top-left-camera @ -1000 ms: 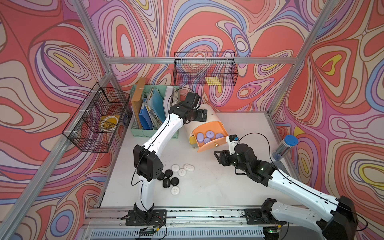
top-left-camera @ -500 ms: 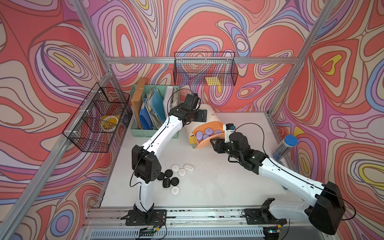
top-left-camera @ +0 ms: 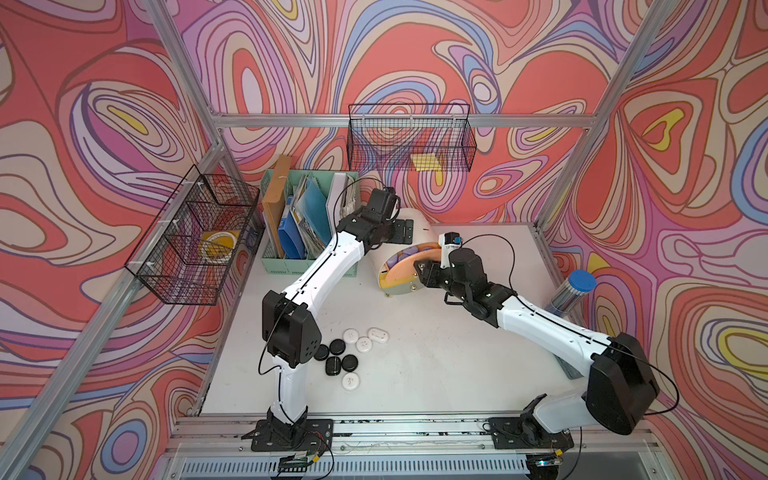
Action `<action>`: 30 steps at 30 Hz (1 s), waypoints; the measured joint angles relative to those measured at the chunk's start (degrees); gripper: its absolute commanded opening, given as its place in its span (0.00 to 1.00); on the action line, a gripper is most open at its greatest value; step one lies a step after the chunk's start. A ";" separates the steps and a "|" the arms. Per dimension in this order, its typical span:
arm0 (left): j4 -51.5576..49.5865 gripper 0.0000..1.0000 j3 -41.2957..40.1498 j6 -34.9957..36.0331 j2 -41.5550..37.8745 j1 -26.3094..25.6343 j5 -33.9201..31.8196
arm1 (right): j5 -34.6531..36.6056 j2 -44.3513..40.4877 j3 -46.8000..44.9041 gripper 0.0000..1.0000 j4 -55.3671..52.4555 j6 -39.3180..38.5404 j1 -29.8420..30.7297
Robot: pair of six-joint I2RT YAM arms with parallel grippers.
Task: Put the bluetooth earphones in the drawer according to color
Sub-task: Close the drawer in the storage box.
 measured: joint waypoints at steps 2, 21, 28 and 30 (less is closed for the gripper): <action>0.02 0.96 -0.11 -0.17 -0.07 0.07 0.22 | -0.66 1.07 0.00 0.46 2.23 0.42 -0.26; -0.13 0.98 -4.74 -3.69 -5.49 -0.04 9.44 | -1.77 -0.28 -5.01 0.46 10.97 1.44 -0.96; 0.26 0.99 -10.03 -4.28 -10.03 0.28 8.59 | -2.32 0.11 -5.51 0.45 11.93 1.49 -1.62; 0.79 0.99 -10.47 -4.46 -10.03 0.57 8.57 | -2.91 2.14 -4.04 0.45 12.28 1.49 -1.70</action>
